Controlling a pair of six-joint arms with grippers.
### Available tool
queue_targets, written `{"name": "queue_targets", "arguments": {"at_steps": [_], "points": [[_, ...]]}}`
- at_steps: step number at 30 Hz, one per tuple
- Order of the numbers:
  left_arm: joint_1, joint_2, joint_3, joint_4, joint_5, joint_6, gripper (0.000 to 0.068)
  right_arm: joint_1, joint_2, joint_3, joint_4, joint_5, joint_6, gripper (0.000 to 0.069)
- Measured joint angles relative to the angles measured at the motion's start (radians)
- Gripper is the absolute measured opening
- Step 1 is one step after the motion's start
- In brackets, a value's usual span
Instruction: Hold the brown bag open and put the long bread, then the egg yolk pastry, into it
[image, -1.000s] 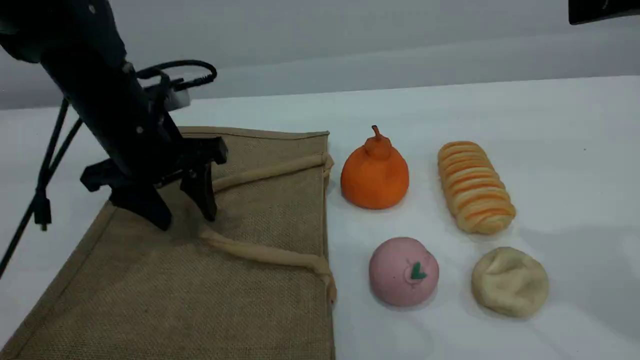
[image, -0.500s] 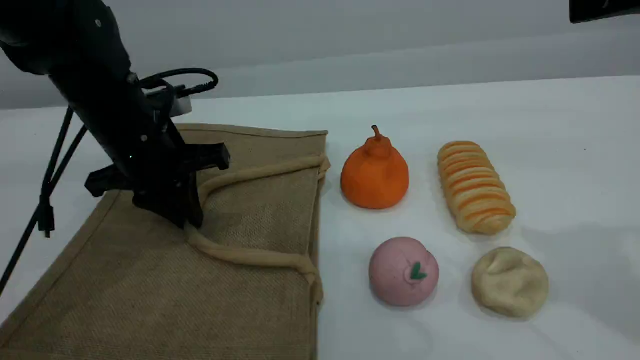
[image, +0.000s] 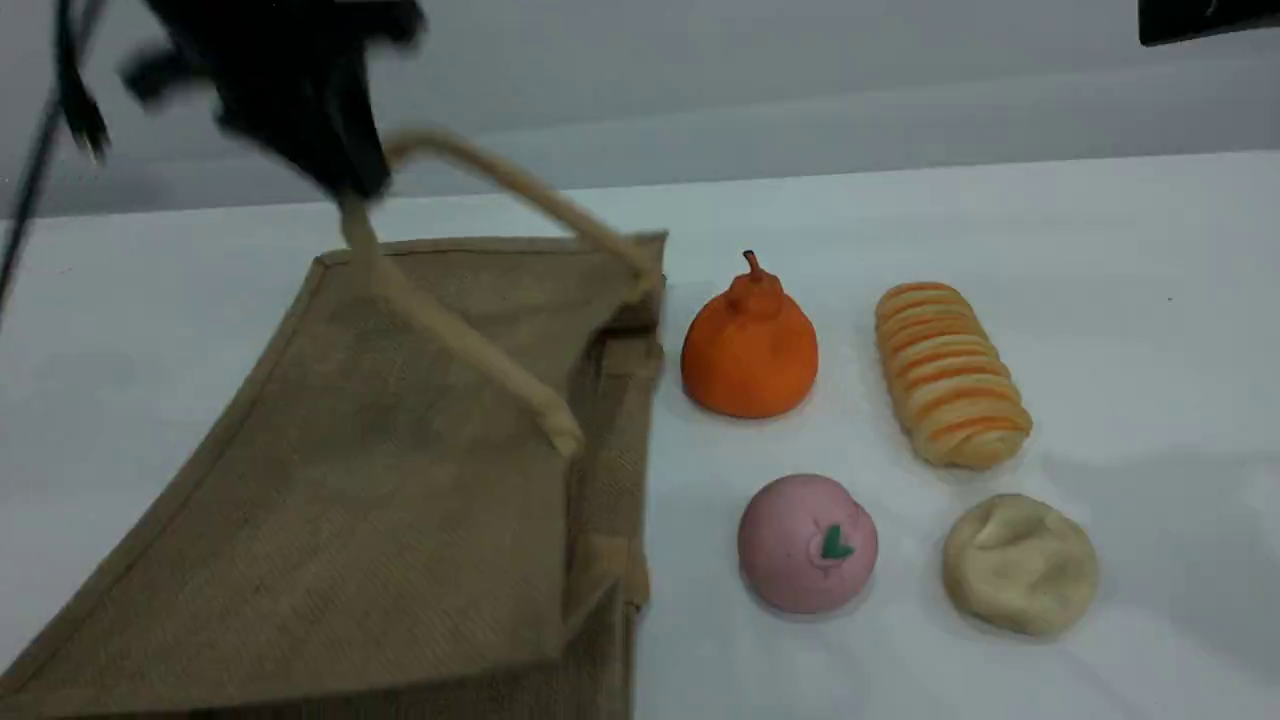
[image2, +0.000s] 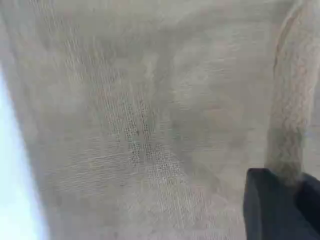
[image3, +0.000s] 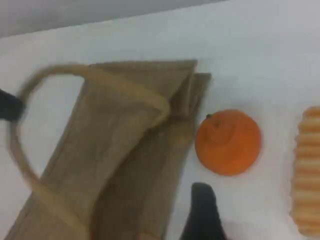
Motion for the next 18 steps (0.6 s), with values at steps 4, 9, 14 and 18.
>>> {"name": "queue_targets", "arguments": {"at_steps": [4,9,14,18], "points": [[0.001,-0.104,-0.079,0.046,0.137,0.025,0.0092,0.000,0.000,0.000,0.000,-0.002,0.000,0.0460],[0.001,-0.218,-0.095,0.115,0.206,0.084,0.0092,0.000,0.000,0.000,0.001,-0.003,0.000,0.0460],[0.001,-0.311,-0.095,0.116,0.206,0.210,0.0092,0.000,0.000,0.000,0.001,-0.002,-0.022,0.0460],[0.001,-0.340,-0.095,0.055,0.203,0.348,0.0092,0.000,0.007,0.000,0.002,-0.033,-0.031,0.0460]]}}
